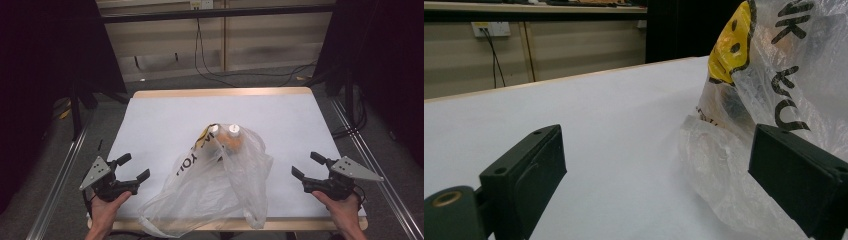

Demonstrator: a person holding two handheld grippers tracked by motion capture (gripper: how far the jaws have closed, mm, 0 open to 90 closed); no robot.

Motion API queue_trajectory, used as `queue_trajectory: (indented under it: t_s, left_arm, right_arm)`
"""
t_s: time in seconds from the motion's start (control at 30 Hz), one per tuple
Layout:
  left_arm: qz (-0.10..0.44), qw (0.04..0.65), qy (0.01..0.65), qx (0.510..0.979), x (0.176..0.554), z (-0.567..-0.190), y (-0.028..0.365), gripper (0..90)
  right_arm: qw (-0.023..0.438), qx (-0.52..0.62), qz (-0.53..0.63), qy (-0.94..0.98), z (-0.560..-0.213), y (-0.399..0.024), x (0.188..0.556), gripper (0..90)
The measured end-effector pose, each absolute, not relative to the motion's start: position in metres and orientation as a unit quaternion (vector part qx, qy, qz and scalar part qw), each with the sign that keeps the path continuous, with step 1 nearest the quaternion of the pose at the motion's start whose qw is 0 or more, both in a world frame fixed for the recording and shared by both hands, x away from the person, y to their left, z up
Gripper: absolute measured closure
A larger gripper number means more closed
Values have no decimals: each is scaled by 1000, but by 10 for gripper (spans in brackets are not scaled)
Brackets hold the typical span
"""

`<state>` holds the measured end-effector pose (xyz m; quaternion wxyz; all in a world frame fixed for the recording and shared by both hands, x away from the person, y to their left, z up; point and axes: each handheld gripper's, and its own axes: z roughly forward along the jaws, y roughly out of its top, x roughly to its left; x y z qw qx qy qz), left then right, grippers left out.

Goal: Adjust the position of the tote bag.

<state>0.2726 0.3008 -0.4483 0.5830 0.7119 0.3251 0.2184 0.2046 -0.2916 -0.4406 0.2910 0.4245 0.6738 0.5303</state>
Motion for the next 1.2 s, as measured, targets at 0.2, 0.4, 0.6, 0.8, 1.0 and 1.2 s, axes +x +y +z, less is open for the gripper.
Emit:
queue_trajectory:
  t_s: [0.2, 0.4, 0.6, 0.8, 1.0, 1.2]
  left_arm:
    - [211, 581, 325, 716, 273, -450, 300, 83]
    - [204, 572, 318, 728, 273, -450, 298, 94]
    - [187, 574, 309, 735, 271, -448, 294, 132]
    - [182, 575, 292, 742, 268, -445, 290, 178]
    - [168, 576, 271, 753, 262, -441, 286, 242]
    - [153, 573, 257, 763, 258, -436, 282, 317]
  right_arm:
    - [288, 422, 532, 675, -439, -289, 204, 167]
    - [270, 416, 527, 690, -439, -288, 205, 208]
    - [250, 406, 531, 700, -434, -285, 202, 252]
    - [224, 390, 541, 711, -428, -276, 198, 299]
    - [212, 367, 545, 724, -423, -269, 191, 349]
    - [189, 350, 547, 736, -421, -261, 188, 427]
